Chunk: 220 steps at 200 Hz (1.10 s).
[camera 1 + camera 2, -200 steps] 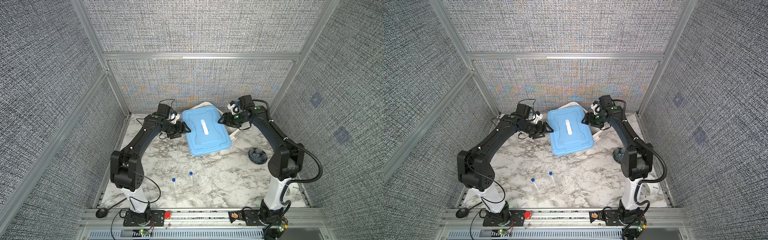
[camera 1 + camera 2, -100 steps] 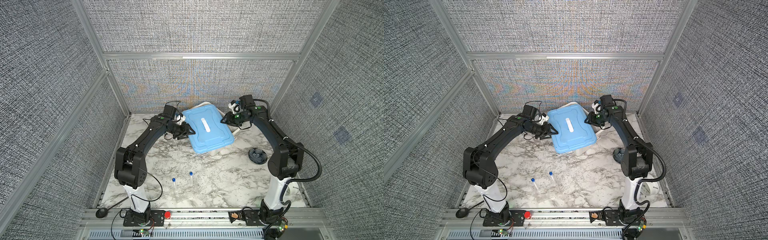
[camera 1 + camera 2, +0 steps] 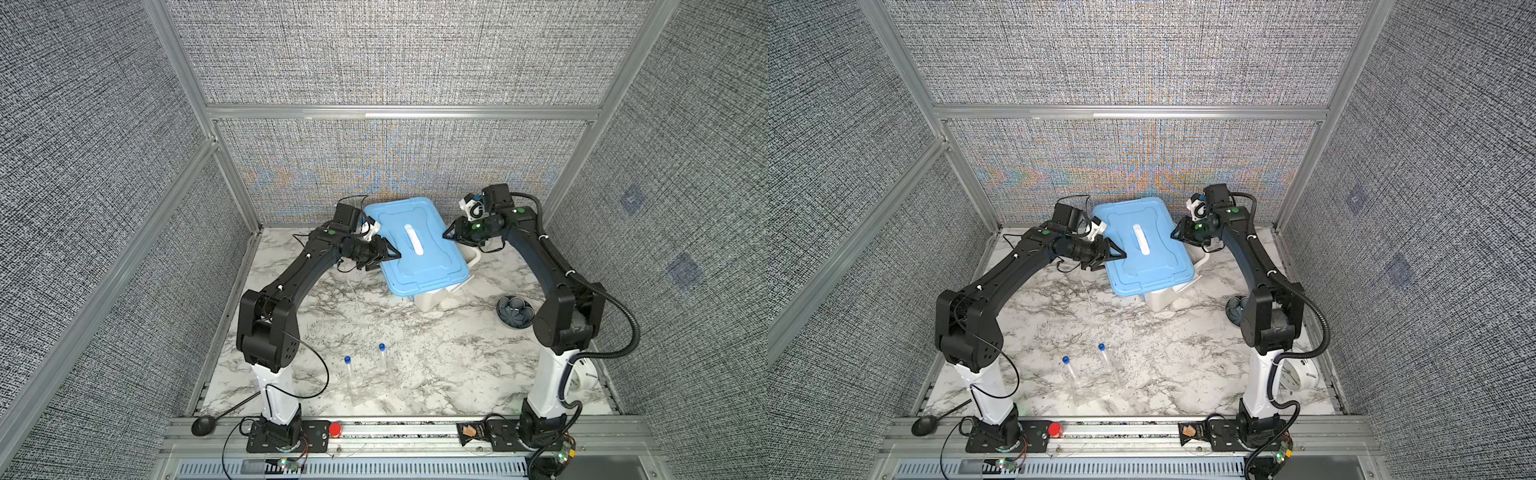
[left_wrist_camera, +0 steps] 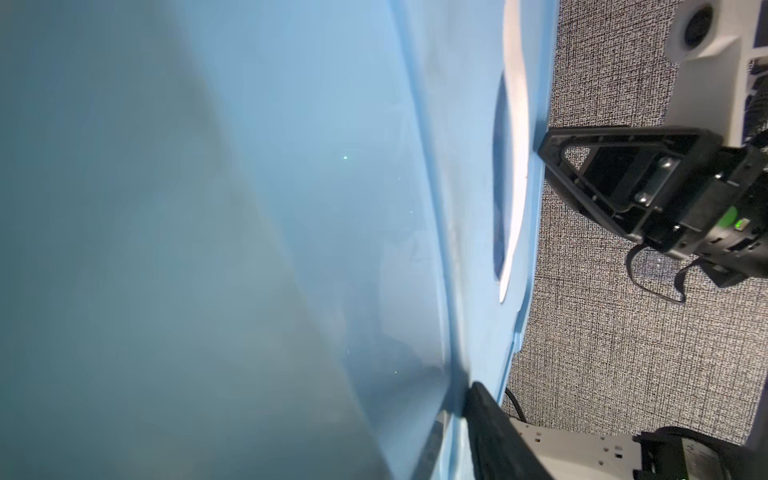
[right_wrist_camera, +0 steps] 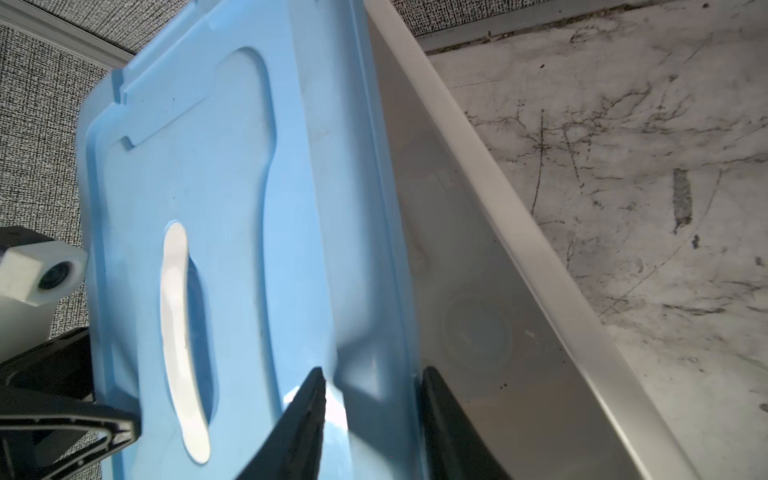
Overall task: Organize the chemistry lab equipment
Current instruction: 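Tilt the lid down with both grippers onto the bin's top rim, then slide the lid with both grippers to align it over the bin opening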
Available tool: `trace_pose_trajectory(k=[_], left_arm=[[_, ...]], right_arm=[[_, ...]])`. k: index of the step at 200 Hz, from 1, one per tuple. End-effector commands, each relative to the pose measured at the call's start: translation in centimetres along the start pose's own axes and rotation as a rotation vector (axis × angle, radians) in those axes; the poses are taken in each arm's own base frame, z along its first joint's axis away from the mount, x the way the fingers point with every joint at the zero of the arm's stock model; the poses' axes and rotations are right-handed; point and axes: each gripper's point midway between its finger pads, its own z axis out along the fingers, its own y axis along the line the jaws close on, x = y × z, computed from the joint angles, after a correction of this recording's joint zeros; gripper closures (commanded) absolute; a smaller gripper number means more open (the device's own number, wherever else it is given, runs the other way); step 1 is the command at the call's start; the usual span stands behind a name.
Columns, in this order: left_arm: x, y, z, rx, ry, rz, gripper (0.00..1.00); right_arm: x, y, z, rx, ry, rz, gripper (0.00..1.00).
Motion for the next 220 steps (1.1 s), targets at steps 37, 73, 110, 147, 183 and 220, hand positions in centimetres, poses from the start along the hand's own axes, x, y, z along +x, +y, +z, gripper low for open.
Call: trace_pose_trajectory(k=[37,73,110,147,183,220], left_arm=[[-1.7,0.9,2.3,0.015,-0.058,-0.106,0.43],[-2.7,2.9,3.2,-0.007,-0.142,-0.202,0.41],[-2.8,2.9,2.8,-0.023,-0.197,-0.223,0.36],[-1.6,3.0,2.0,-0.034,-0.208,-0.239,0.34],[0.3,3.1,1.4,-0.053,-0.172,-0.229,0.31],[1.8,3.0,0.5,-0.101,-0.136,-0.170,0.31]], right_arm=[[-2.8,-0.2,-0.3,-0.115,-0.053,-0.035,0.59],[-3.5,-2.2,0.0,-0.090,-0.060,-0.046,0.59],[-3.2,-2.8,-1.6,-0.054,-0.089,-0.062,0.47],[-1.0,-3.4,-3.2,0.022,-0.071,-0.122,0.47],[1.5,-4.3,-4.0,0.132,-0.042,-0.199,0.46],[3.8,-5.7,-4.4,0.206,0.033,-0.262,0.40]])
